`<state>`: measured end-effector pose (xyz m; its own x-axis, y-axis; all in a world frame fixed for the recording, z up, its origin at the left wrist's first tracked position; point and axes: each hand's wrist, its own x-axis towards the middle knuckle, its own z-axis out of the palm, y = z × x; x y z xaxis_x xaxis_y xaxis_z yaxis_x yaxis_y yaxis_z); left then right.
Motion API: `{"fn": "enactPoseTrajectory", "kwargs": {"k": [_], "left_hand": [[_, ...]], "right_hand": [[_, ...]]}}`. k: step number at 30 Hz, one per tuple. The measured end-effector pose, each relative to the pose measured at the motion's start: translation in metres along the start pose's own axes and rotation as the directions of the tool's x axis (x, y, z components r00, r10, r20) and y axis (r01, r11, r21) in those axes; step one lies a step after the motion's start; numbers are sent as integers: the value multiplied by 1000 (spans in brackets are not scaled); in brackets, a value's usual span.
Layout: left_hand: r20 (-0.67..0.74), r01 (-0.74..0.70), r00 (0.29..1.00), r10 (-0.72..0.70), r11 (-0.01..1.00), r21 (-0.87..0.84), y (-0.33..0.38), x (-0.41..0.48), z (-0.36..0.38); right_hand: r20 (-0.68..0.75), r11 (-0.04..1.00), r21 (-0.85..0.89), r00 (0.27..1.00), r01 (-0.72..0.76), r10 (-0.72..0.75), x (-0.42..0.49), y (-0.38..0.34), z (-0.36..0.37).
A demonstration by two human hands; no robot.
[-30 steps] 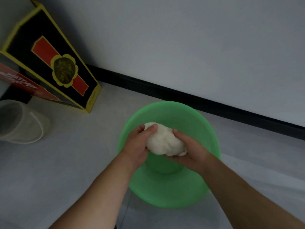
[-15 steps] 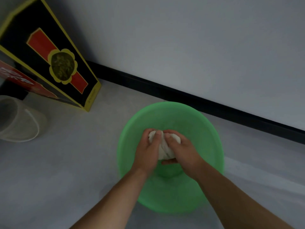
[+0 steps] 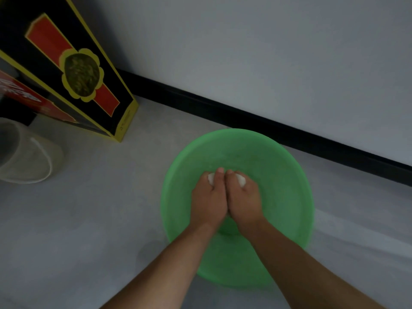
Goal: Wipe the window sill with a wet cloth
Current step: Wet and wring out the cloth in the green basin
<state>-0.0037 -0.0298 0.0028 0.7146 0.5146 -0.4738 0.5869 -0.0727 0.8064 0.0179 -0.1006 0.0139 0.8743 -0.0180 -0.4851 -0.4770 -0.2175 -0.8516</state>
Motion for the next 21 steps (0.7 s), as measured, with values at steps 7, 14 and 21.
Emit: {"fn": "enactPoseTrajectory", "kwargs": {"k": [7,14,21], "left_hand": [[35,-78,997,75,993,94,-5,-1,-2],[191,26,981,-7,995,-99,8,7,-16],[322,20,940,114,924,-383,19,2,-28]], "right_hand": [[24,1000,12,1000,14,-14,3,11,2],[87,995,84,996,-44,37,8,3,-13],[54,977,160,987,144,-154,12,-11,-26]]}}
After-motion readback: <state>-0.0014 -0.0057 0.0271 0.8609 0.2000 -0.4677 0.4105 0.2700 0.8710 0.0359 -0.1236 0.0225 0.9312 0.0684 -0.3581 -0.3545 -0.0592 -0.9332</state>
